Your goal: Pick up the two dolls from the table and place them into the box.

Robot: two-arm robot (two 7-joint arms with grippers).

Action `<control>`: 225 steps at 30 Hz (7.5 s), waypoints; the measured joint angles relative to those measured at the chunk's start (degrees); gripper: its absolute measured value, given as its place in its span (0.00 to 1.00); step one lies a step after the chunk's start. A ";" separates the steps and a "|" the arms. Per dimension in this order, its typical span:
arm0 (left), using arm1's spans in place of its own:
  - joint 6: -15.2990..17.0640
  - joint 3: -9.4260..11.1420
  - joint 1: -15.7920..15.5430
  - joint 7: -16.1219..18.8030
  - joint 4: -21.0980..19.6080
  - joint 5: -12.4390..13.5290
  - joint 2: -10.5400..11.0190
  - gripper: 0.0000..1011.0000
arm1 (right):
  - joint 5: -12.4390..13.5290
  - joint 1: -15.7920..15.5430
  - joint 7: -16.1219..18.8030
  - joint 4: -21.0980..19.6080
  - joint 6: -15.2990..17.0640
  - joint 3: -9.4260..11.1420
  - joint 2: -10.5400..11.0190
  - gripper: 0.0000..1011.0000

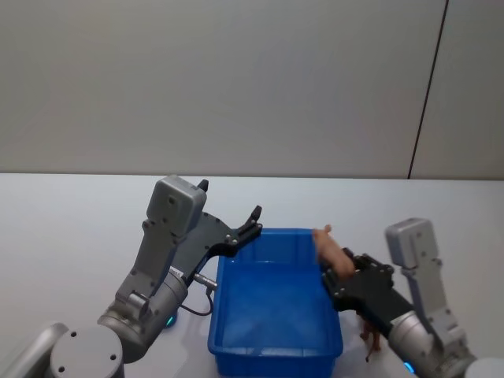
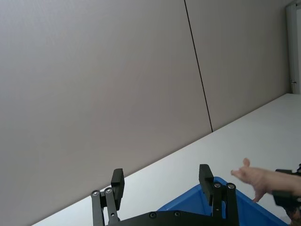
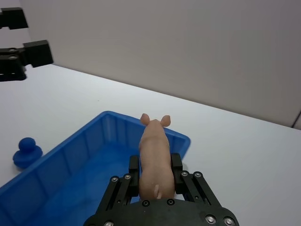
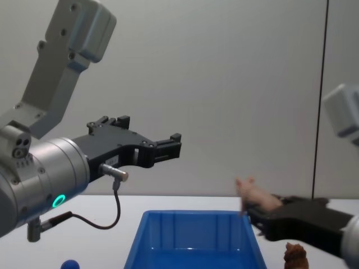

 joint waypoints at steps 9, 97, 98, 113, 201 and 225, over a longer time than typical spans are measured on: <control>0.00 0.00 0.00 0.00 0.00 0.00 0.00 0.99 | -1.79 2.87 2.38 4.20 0.53 -1.80 -2.79 0.41; 0.00 0.00 0.00 0.00 0.00 0.00 0.00 0.99 | -0.68 -3.35 -12.43 3.08 13.08 0.15 -2.18 0.50; 0.00 0.00 0.00 0.00 0.00 0.00 0.00 0.99 | -0.78 -3.39 -12.45 3.08 12.95 0.13 -2.19 0.46; 0.00 0.00 0.00 0.00 0.00 0.00 0.00 0.99 | -3.48 -4.58 -13.70 -0.19 8.10 -0.09 -2.04 0.28; 0.15 -0.14 0.24 0.12 -0.14 -0.02 0.11 0.99 | -3.66 -2.66 -15.49 -2.98 0.48 2.52 -1.33 0.99; 8.14 -2.22 3.71 6.10 -2.97 -4.33 2.74 0.99 | -2.82 -3.53 -16.69 -3.84 1.03 3.22 -0.62 0.99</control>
